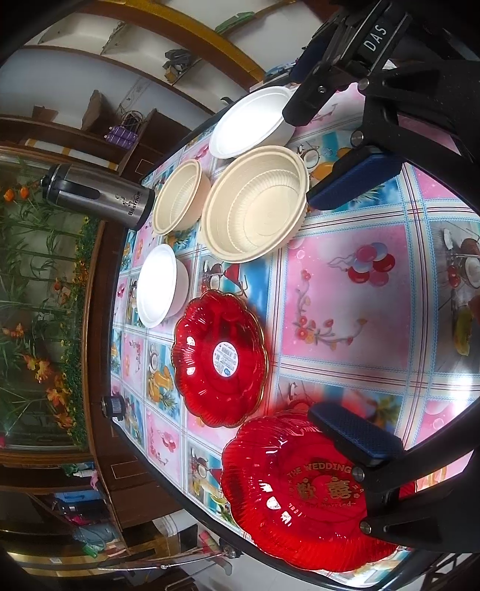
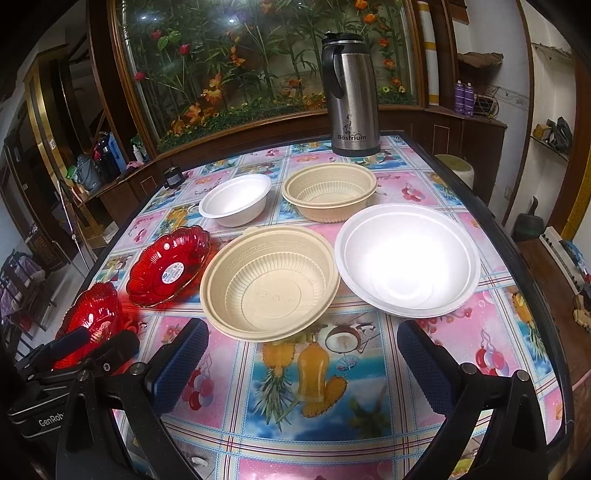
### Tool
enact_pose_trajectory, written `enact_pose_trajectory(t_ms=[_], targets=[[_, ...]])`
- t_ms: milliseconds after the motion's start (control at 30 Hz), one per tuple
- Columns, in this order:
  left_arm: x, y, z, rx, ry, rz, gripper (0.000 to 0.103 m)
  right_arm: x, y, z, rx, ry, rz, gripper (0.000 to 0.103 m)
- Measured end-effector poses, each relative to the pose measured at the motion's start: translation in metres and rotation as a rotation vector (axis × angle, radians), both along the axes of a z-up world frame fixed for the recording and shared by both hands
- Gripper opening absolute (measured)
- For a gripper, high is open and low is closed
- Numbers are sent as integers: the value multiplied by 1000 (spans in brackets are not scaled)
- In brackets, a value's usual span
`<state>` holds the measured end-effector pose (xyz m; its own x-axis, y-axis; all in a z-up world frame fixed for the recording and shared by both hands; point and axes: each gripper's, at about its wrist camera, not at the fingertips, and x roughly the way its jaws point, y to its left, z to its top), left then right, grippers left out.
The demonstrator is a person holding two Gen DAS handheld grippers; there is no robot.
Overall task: Organize plates and bowls
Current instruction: 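Reach the left tool to the large red plate and grasp its rim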
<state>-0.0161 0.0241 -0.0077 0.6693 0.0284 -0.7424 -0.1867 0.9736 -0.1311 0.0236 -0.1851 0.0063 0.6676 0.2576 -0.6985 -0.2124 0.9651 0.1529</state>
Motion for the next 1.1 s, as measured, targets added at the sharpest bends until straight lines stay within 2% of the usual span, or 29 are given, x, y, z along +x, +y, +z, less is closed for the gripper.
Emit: enact_pose_trajectory(t_ms=[333, 533, 700, 900, 1100], targets=[[-10, 12, -2, 9, 4, 34, 103, 0, -2, -1, 7, 5, 4, 103], [-24, 35, 4, 32, -25, 96, 103, -1, 6, -3, 42, 22, 41, 103], [-39, 67, 10, 44, -43, 167, 103, -3, 18, -1, 85, 27, 81, 103], [-61, 116, 9, 1, -39, 240, 103, -9, 49, 5, 115, 35, 173, 103], [-78, 175, -3, -26, 6, 414, 103, -12, 87, 8, 184, 82, 287, 103]])
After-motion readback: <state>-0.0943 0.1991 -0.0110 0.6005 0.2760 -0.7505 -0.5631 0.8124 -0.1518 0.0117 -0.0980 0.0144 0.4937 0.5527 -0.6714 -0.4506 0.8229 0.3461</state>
